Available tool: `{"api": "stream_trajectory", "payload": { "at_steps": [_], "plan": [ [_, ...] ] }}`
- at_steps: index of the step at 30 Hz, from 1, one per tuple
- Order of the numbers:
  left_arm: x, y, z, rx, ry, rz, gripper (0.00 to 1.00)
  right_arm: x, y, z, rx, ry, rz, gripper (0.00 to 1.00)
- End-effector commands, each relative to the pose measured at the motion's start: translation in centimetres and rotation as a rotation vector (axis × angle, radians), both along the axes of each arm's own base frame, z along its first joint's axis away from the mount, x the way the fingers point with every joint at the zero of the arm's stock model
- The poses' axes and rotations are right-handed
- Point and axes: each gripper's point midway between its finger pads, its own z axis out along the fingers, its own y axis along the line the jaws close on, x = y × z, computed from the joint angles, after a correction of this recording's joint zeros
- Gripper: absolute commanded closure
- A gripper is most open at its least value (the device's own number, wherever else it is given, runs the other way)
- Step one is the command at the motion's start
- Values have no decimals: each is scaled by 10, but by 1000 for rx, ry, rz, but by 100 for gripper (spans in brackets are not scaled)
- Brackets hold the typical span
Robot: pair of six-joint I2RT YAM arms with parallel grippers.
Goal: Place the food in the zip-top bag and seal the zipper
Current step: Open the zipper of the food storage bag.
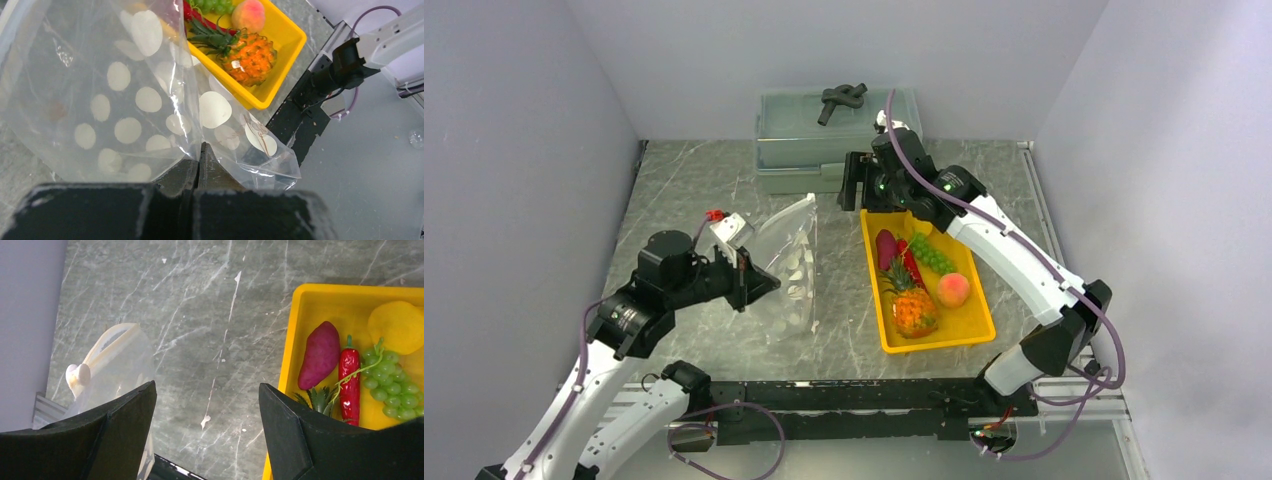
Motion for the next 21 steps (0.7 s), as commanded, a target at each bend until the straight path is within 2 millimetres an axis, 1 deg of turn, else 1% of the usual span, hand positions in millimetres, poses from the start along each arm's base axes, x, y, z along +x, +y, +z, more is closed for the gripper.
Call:
{"api": "stream_trajectory", "payload": {
  "at_steps": [1,6,7,8,9,12,18,21],
  "plan": [
    [4,-11,3,-14,-2,-52,100,0,-2,11,68,-37,-18,22],
    [18,-17,-16,-14,138,13,100,-13,-15,-2,85,-42,-34,22],
    [19,-19,-19,-18,156,15,100,-16,-19,-7,76,-38,-39,22],
    [20,-20,-22,-23,169,17,100,-18,-22,-7,75,-45,-45,22],
    [20,-22,-24,-28,179,18,100,-20,-26,-12,64,-40,-49,22],
    [20,-26,-30,-31,212,13,100,-27,-34,-19,50,-36,-52,22],
    [7,-49,-48,-3,292,-45,100,-37,-48,-34,28,-36,-69,22],
    [-2,-60,-57,17,301,-67,100,-41,-51,-42,28,-31,-65,22]
  ]
}}
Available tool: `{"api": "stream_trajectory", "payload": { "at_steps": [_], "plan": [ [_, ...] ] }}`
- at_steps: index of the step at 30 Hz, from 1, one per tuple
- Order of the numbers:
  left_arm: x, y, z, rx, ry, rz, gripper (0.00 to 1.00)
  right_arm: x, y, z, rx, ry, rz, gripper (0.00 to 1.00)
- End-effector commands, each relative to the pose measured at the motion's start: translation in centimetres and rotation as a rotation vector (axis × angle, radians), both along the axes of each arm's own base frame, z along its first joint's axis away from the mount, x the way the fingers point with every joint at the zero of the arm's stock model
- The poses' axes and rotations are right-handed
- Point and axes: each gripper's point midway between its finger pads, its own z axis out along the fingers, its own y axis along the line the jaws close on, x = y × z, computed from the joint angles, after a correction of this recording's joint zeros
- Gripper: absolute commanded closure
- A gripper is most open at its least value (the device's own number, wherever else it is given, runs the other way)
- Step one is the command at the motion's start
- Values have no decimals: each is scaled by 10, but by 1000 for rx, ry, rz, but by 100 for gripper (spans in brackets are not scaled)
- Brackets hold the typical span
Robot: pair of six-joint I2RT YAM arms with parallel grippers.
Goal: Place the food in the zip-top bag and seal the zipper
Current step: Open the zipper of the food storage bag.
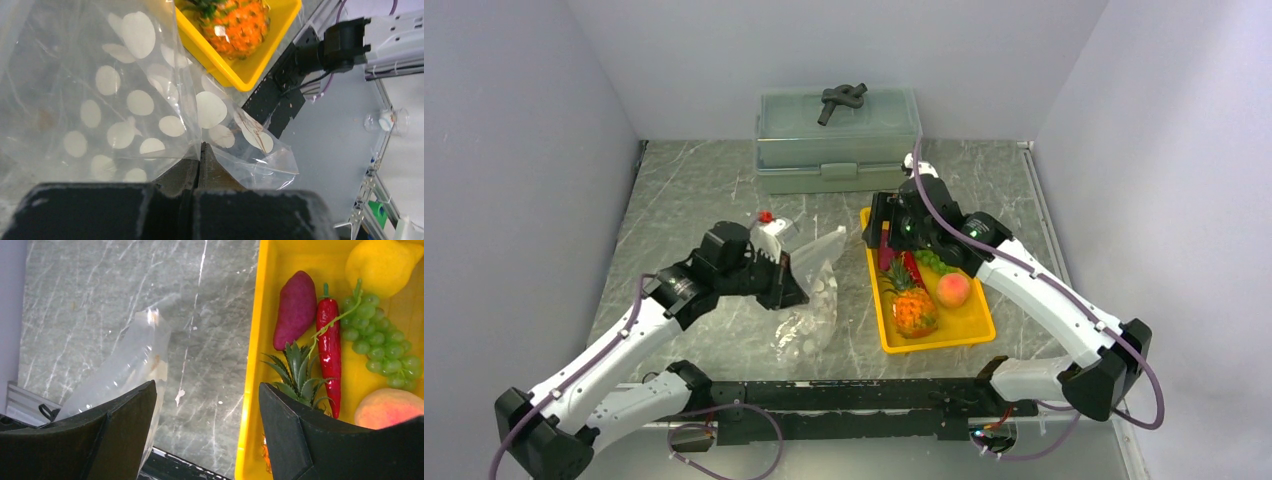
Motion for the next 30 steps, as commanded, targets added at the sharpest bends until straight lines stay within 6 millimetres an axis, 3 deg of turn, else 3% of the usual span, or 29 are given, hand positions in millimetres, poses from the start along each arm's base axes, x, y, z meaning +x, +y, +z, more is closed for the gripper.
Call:
{"api": "stream_trajectory", "payload": {
  "at_steps": [1,8,13,20,30],
  "plan": [
    [-9,-18,-2,-19,-1,-14,100,1,-5,4,29,-48,-18,22],
    [-43,-23,-27,8,58,-42,100,-9,-20,-16,2,-31,-35,21],
    [-63,-19,-29,-3,64,-49,100,-11,-23,-25,15,-16,-36,19],
    [-81,-13,-27,-36,79,-71,100,-9,-8,-42,86,49,-7,19],
    [-88,-11,-34,-23,86,-70,100,-6,19,-66,167,166,67,20]
  ]
}}
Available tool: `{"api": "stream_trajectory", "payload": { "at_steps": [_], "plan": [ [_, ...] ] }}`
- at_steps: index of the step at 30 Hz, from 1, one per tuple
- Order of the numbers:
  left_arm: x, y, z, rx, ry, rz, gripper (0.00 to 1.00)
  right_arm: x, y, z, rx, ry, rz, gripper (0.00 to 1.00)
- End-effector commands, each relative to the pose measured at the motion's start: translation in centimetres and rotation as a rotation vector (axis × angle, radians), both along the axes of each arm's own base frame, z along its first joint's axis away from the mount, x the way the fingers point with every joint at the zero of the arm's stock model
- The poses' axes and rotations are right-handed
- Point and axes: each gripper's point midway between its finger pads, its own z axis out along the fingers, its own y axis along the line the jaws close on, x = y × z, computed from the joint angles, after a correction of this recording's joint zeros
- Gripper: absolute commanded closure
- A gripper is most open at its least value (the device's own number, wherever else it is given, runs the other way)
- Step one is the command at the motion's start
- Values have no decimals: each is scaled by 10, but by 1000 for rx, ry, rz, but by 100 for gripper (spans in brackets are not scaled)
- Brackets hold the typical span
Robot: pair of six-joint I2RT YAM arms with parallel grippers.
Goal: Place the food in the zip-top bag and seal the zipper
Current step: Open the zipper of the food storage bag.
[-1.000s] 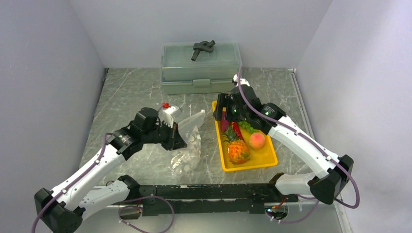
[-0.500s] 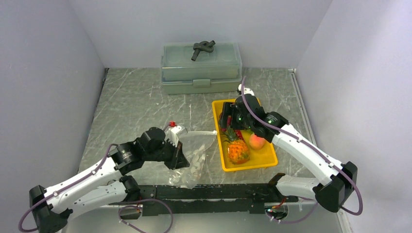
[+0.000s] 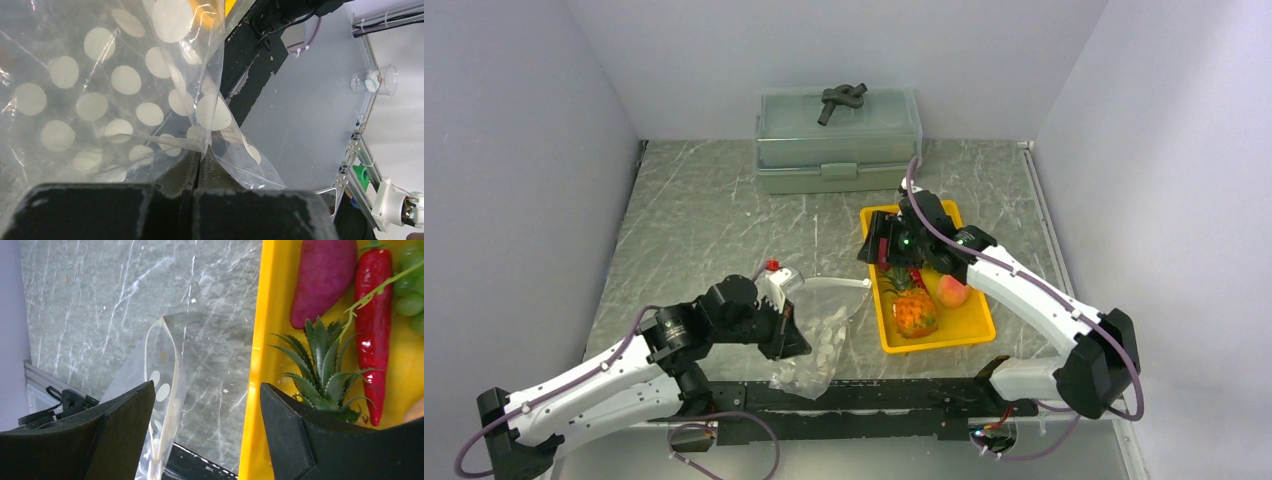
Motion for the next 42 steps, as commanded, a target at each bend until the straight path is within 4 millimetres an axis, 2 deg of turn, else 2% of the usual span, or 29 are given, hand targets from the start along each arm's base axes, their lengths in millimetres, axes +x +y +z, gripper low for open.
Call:
{"api": "stream_trajectory", "payload": {
  "at_steps": [1,8,13,37,39,42],
  "plan": [
    [-1,1,5,-19,-14,24,100,5,17,2,86,22,34,20],
    [-2,5,9,-37,-40,37,100,2,29,-19,128,98,72,26],
    [-4,5,9,-37,-44,31,100,-4,42,-26,176,149,121,31],
    [-5,6,8,-28,-57,33,100,-45,76,-42,320,277,285,46],
    [-5,6,9,-29,-59,33,100,-48,78,-44,320,282,294,50],
    [-5,6,9,-30,-61,34,100,-52,80,-46,320,290,302,62]
  ]
}}
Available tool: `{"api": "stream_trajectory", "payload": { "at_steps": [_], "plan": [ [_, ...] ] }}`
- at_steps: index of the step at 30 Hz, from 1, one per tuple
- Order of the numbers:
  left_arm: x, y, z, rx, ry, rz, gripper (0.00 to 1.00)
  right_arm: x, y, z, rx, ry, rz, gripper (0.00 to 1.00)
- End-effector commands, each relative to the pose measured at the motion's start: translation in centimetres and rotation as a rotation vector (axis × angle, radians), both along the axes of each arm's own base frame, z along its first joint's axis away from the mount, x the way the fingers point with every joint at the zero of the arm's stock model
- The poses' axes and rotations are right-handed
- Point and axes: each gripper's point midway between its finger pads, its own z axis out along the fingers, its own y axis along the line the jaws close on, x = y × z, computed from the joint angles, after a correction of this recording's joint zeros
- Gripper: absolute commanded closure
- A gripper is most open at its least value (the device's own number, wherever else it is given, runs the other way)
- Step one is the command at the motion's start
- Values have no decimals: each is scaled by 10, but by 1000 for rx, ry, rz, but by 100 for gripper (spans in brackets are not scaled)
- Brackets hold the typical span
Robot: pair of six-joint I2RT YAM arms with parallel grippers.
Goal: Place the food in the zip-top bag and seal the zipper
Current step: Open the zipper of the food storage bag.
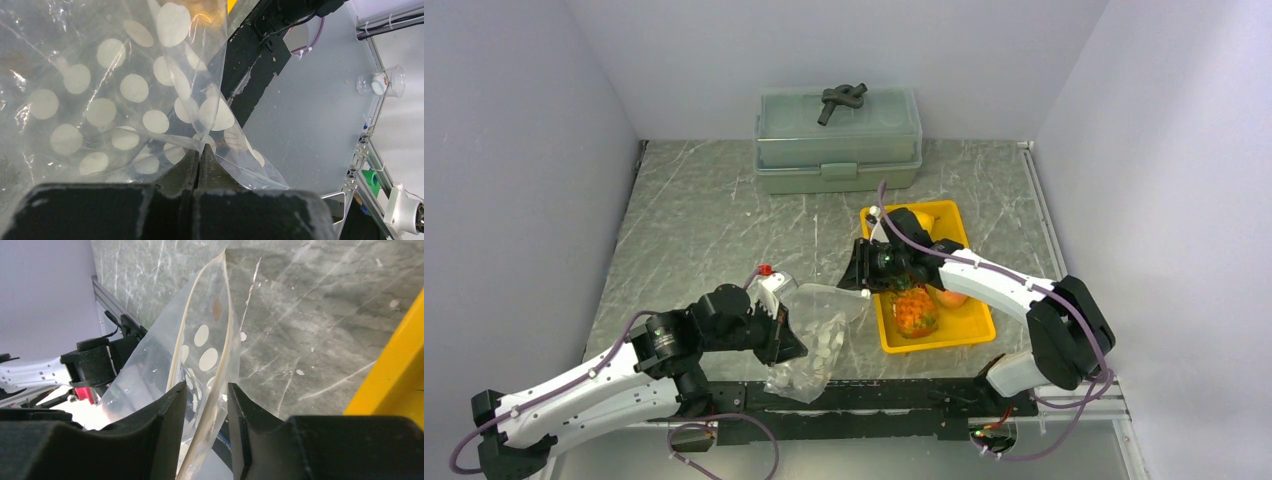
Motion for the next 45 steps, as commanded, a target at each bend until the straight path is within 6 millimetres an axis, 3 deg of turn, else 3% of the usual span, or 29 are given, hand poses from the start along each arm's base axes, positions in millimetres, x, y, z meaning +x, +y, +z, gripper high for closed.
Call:
{"api": "stream_trajectory", "payload": {
  "at_steps": [1,11,16,21,27,34,40,45],
  "plan": [
    [2,-1,6,-22,-16,15,100,-3,10,6,47,-10,26,67],
    [1,0,7,-27,-19,15,100,-5,7,9,48,-20,23,99],
    [1,1,6,-15,-15,24,100,-5,5,15,53,-36,12,100],
    [9,8,8,15,-22,82,100,0,-3,33,34,-105,-22,100],
    [13,9,15,13,-33,107,77,8,-12,67,29,-211,-58,100],
    [20,13,35,9,-71,139,42,15,-20,92,27,-293,-101,100],
    [32,15,67,2,-147,167,26,20,-22,114,40,-377,-121,100],
    [48,13,98,2,-192,227,23,16,-18,136,76,-466,-123,100]
  ]
}}
